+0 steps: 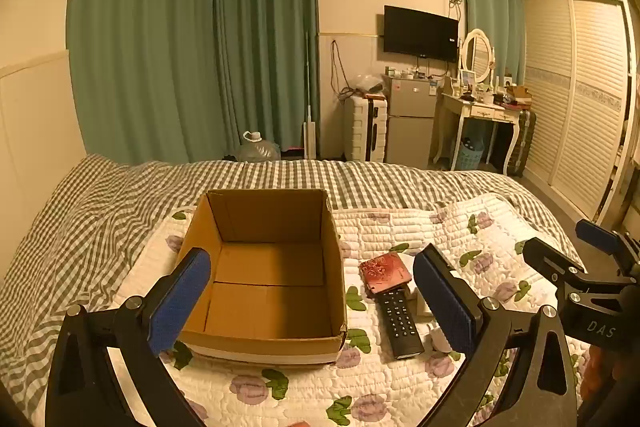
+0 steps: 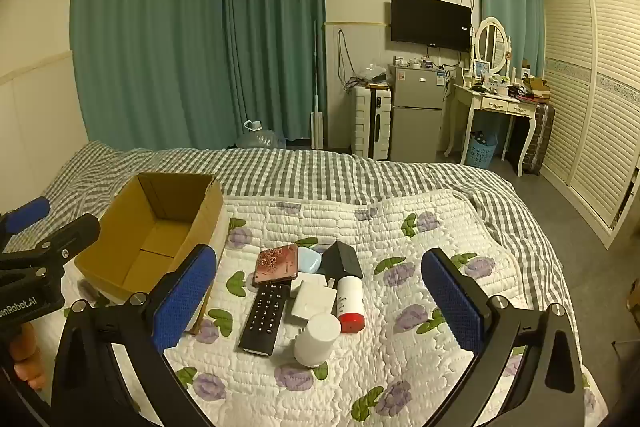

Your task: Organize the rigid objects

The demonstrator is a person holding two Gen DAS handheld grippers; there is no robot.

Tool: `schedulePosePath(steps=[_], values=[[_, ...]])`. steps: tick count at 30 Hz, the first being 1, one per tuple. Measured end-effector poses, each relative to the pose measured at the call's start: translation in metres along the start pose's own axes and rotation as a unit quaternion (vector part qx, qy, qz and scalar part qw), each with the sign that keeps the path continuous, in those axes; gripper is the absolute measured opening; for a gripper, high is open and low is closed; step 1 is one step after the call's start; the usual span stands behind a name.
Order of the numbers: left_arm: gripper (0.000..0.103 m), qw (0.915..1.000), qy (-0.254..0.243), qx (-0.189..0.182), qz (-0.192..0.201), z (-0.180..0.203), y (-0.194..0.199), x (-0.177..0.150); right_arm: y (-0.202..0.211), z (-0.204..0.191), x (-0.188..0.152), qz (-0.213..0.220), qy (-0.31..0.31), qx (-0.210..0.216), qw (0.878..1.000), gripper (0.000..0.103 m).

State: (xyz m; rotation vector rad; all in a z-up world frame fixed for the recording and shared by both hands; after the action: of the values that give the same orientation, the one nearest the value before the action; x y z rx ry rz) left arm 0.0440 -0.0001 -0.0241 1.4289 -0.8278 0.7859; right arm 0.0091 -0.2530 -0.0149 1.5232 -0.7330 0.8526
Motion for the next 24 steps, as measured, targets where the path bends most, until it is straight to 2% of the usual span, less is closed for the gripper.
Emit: schedulePosePath(steps=[24], values=[[0.103, 1.0000, -0.001, 0.005, 0.000, -0.0003, -0.0010, -0.0041, -0.0004, -0.0003, -0.0014, -0.003, -0.001, 0.001, 1.000, 0.103]])
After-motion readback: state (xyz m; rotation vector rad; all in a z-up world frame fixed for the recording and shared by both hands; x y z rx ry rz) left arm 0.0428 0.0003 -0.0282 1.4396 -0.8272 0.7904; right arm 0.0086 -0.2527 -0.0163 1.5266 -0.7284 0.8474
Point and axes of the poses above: each gripper's, at about its wrist camera, not at the fingertips, and y roughly against the way its jaws point, z to its right, x to its top, the point moved 5 cm from there along -y, roughly the way its jaws point, and after that the axes turned 2 degrees about -z, right-handed, at the moved point
